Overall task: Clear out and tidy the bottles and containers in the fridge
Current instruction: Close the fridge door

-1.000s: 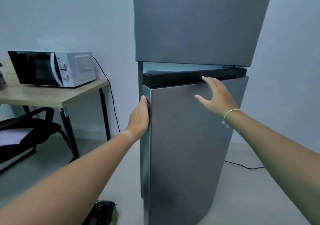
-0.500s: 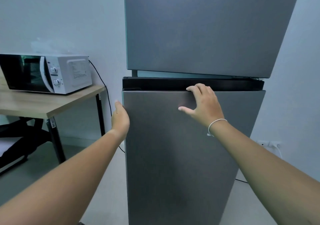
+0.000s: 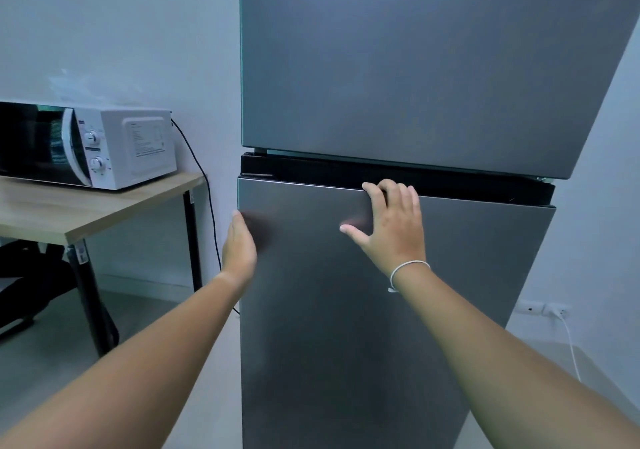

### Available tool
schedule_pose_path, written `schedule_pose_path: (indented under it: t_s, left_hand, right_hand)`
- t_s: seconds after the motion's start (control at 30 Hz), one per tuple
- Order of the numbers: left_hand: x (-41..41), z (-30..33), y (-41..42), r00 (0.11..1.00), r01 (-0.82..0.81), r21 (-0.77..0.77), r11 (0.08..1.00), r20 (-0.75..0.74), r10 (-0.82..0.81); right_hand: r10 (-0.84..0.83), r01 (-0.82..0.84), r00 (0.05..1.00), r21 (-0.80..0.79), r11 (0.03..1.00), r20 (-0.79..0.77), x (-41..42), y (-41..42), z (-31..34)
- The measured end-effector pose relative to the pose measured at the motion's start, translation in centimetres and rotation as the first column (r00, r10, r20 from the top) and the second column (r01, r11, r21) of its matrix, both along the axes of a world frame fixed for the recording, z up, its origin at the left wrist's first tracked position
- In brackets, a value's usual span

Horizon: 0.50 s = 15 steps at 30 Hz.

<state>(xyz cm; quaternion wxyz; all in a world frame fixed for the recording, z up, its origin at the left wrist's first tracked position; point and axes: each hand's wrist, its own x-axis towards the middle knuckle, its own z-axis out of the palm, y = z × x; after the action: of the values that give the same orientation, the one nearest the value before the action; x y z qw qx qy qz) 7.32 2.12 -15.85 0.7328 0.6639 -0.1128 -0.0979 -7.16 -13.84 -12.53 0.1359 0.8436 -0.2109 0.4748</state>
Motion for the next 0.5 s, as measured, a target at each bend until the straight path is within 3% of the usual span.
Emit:
schedule_pose_path:
  t_s: [0.13,0.3,0.5]
  left_hand:
    - [0.7,-0.5,-1.2,0.989,0.029,0.037,0.999,0.142,-0.034]
    - [1.2,-1.0,-1.8,0.981,-0.033,0.030,0.999,0.194,0.027]
    - [1.6,-1.1,-1.3,0.974,0.007,0.061,0.998,0.225,-0.021]
  right_hand:
    - [-0.034,0.035,0.999,-0.053,0.998,0.022,1.2,-1.0,-0.3]
    - [-0.042,0.045,0.998,-0.086,0.995,0.043,1.5,-1.6,-0.6]
    - [-0.068,0.069,0.997,-0.060,0.996,0.022,1.4,-1.1,-0.4]
